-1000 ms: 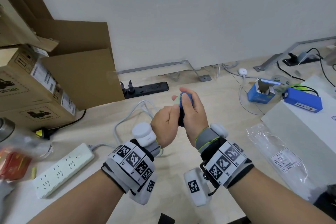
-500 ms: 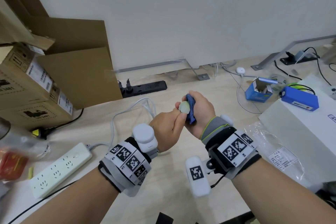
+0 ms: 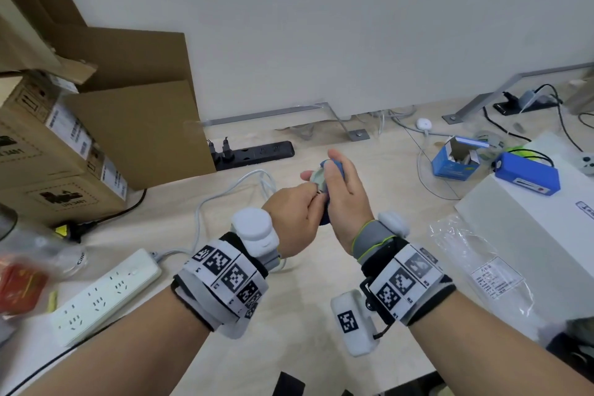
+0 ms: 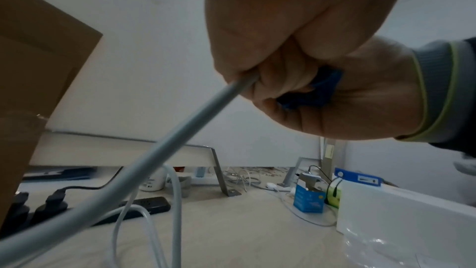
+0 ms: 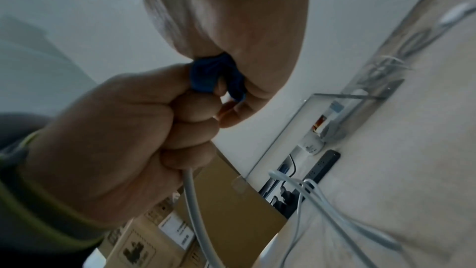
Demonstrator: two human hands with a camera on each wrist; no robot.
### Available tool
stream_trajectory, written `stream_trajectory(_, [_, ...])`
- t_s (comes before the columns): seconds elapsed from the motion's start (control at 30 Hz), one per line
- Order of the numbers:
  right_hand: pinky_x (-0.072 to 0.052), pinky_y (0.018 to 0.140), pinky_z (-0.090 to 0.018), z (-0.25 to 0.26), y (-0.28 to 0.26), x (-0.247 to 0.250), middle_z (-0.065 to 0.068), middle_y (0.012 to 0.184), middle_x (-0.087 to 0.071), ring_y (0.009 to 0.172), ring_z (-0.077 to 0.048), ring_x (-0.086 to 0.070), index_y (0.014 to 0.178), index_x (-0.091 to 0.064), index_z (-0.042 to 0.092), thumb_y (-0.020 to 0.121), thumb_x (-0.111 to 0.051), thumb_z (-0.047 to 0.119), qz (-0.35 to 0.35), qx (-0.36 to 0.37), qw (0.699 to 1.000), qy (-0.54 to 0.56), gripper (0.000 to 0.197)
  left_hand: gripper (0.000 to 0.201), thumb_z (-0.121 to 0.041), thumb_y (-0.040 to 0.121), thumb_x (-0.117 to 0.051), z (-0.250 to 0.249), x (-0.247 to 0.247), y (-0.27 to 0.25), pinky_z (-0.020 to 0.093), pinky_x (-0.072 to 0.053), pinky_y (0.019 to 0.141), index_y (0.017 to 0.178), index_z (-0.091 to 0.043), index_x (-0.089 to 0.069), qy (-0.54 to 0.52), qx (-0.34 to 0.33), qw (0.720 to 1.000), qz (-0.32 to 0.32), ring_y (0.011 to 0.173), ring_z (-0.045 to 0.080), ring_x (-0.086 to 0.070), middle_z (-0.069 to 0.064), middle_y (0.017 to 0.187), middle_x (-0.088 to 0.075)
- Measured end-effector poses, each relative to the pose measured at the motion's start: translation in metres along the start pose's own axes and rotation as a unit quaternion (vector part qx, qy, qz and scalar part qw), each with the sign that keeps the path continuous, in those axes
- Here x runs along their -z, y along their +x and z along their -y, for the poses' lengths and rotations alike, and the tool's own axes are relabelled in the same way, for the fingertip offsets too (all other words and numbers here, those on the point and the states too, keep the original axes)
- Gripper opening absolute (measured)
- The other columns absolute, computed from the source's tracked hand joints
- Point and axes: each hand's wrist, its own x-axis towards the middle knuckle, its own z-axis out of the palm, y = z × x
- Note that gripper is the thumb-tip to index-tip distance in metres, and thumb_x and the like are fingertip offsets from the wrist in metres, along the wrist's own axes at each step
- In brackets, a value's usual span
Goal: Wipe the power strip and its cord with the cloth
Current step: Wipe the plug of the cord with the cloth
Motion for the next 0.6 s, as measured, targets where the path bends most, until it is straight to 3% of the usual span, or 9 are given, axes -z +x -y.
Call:
stream_trajectory(0.07, [-0.037, 0.043, -0.021, 0.003, 0.001, 0.002, -0.002, 0.081, -0.069, 0.059, -0.016, -0.058, 0.112, -0.056, 0.021, 0.101, -0.037, 0.029, -0.017, -0.037, 0.999, 0.023, 0.023, 0.031, -0.036, 0.088, -0.032, -0.001, 0.0, -0.003, 0.032, -0.033, 0.054, 0.073, -0.016, -0.049, 0.028, -0.023, 0.999, 0.015, 0.054, 0.021, -0.046, -0.007, 0.056, -0.045])
stream_trajectory(0.17, [-0.033, 0.045, -0.023, 0.002, 0.01, 0.007, -0.011, 0.079, -0.07, 0.056, -0.024, -0.055, 0.09, -0.058, 0.014, 0.1, -0.036, 0.026, -0.02, -0.082, 0.996, 0.009, 0.027, 0.033, -0.043, 0.086, -0.029, 0.003, -0.001, -0.009, 0.035, -0.036, 0.056, 0.078, -0.018, -0.049, 0.087, -0.03, 0.994, 0.062, 0.058, 0.023, -0.043, -0.004, 0.062, -0.046])
stream_trajectory(0.23, [-0.035, 0.042, -0.021, 0.003, 0.015, 0.011, -0.013, 0.086, -0.071, 0.051, -0.022, -0.055, 0.091, -0.055, 0.013, 0.1, -0.037, 0.028, -0.046, -0.106, 0.993, 0.008, 0.025, 0.029, -0.044, 0.086, -0.03, 0.007, -0.001, -0.011, 0.034, -0.036, 0.055, 0.077, -0.02, -0.044, 0.099, -0.029, 0.993, 0.062, 0.057, 0.024, -0.041, -0.005, 0.06, -0.043])
stream_trajectory(0.3, [-0.043, 0.043, -0.024, 0.005, 0.017, 0.013, -0.008, 0.093, -0.073, 0.05, -0.018, -0.059, 0.104, -0.05, 0.013, 0.098, -0.043, 0.029, -0.087, -0.09, 0.992, 0.021, 0.018, 0.028, -0.043, 0.086, -0.033, 0.011, 0.0, -0.009, 0.033, -0.035, 0.052, 0.074, -0.02, -0.04, 0.088, -0.015, 0.995, 0.041, 0.054, 0.025, -0.042, -0.007, 0.055, -0.04])
stream_trajectory(0.37, [-0.051, 0.052, -0.031, 0.004, 0.017, 0.013, 0.0, 0.094, -0.072, 0.059, -0.013, -0.066, 0.112, -0.046, 0.014, 0.094, -0.054, 0.026, -0.132, -0.046, 0.99, 0.031, 0.023, 0.032, -0.043, 0.086, -0.033, 0.012, 0.001, -0.006, 0.035, -0.038, 0.053, 0.075, -0.016, -0.046, 0.079, 0.016, 0.997, 0.021, 0.054, 0.027, -0.047, -0.004, 0.055, -0.045])
stream_trajectory(0.47, [-0.057, 0.067, -0.037, -0.002, 0.013, 0.008, 0.002, 0.091, -0.068, 0.075, -0.017, -0.064, 0.106, -0.058, 0.017, 0.088, -0.063, 0.024, -0.17, 0.067, 0.983, -0.007, 0.02, 0.031, -0.04, 0.087, -0.037, 0.009, -0.001, -0.003, 0.036, -0.041, 0.053, 0.075, -0.014, -0.049, 0.077, 0.04, 0.996, 0.008, 0.055, 0.029, -0.05, 0.001, 0.056, -0.049])
stream_trajectory(0.53, [-0.053, 0.077, -0.028, -0.008, 0.005, 0.002, 0.003, 0.099, -0.067, 0.087, -0.016, -0.063, 0.108, -0.064, 0.023, 0.088, -0.058, 0.032, -0.12, 0.125, 0.983, -0.066, 0.023, 0.026, -0.031, 0.09, -0.044, 0.003, -0.004, 0.0, 0.034, -0.037, 0.051, 0.067, -0.019, -0.042, 0.068, 0.051, 0.996, 0.011, 0.053, 0.027, -0.046, -0.001, 0.054, -0.045])
stream_trajectory(0.6, [-0.044, 0.098, -0.023, -0.015, -0.004, -0.004, 0.002, 0.122, -0.062, 0.115, -0.011, -0.057, 0.119, -0.061, 0.029, 0.092, -0.043, 0.044, -0.044, 0.18, 0.975, -0.126, 0.036, 0.035, -0.024, 0.09, -0.046, -0.001, -0.007, 0.003, 0.03, -0.028, 0.048, 0.058, -0.023, -0.034, 0.056, 0.074, 0.996, -0.004, 0.048, 0.019, -0.041, -0.006, 0.05, -0.039])
